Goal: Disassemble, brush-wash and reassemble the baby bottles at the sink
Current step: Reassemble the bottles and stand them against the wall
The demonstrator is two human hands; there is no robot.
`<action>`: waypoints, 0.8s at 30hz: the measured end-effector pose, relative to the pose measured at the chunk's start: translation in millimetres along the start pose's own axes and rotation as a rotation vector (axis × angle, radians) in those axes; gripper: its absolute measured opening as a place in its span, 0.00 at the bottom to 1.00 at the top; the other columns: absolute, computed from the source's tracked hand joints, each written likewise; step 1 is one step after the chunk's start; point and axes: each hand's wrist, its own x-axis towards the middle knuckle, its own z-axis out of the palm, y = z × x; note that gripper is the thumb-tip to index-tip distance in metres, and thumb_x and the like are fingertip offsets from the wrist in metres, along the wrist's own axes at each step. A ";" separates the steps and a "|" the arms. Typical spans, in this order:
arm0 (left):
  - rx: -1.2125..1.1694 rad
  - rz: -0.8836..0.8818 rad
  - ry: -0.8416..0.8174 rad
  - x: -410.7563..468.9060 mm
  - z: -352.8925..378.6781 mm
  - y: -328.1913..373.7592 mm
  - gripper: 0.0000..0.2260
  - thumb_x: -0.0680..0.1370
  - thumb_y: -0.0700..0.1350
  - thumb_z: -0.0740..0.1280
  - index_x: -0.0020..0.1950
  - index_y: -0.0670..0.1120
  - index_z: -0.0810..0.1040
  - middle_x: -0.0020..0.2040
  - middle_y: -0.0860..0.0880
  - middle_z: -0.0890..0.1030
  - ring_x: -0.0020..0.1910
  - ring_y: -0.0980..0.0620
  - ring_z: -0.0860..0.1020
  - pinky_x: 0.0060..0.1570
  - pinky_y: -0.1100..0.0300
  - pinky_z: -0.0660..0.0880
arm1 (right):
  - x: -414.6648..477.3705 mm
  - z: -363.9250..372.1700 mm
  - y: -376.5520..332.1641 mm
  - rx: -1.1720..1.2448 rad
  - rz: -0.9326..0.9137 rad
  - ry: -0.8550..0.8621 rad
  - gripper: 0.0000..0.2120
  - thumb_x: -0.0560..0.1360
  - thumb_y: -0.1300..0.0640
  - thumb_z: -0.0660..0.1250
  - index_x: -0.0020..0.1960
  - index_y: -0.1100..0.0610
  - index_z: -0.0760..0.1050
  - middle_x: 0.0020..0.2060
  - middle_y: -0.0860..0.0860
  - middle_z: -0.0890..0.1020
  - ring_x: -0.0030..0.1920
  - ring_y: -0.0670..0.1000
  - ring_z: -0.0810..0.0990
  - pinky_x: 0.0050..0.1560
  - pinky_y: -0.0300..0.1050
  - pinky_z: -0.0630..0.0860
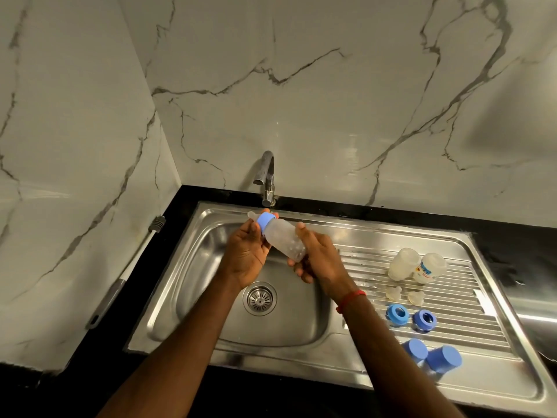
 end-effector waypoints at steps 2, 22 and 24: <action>0.012 -0.004 -0.062 -0.4 -2.0 1.0 0.35 0.61 0.56 0.83 0.64 0.43 0.78 0.61 0.44 0.82 0.61 0.47 0.81 0.57 0.57 0.78 | -1.1 -3.7 -1.6 0.127 0.142 -0.019 0.24 0.82 0.38 0.55 0.58 0.56 0.77 0.32 0.60 0.79 0.22 0.50 0.70 0.21 0.38 0.63; -0.049 -0.053 -0.028 -8.4 -1.3 -7.2 0.35 0.60 0.54 0.84 0.61 0.40 0.78 0.56 0.42 0.83 0.58 0.47 0.82 0.56 0.57 0.79 | 10.1 -8.4 3.9 0.037 0.157 -0.209 0.24 0.77 0.41 0.68 0.60 0.61 0.77 0.35 0.59 0.81 0.25 0.50 0.72 0.20 0.37 0.66; -0.052 -0.056 0.006 -8.2 7.5 -4.2 0.30 0.70 0.53 0.77 0.67 0.42 0.75 0.61 0.43 0.82 0.65 0.45 0.78 0.63 0.55 0.75 | 11.2 -3.2 1.9 -0.103 0.007 -0.134 0.23 0.76 0.42 0.70 0.60 0.59 0.77 0.37 0.57 0.81 0.28 0.50 0.75 0.25 0.40 0.71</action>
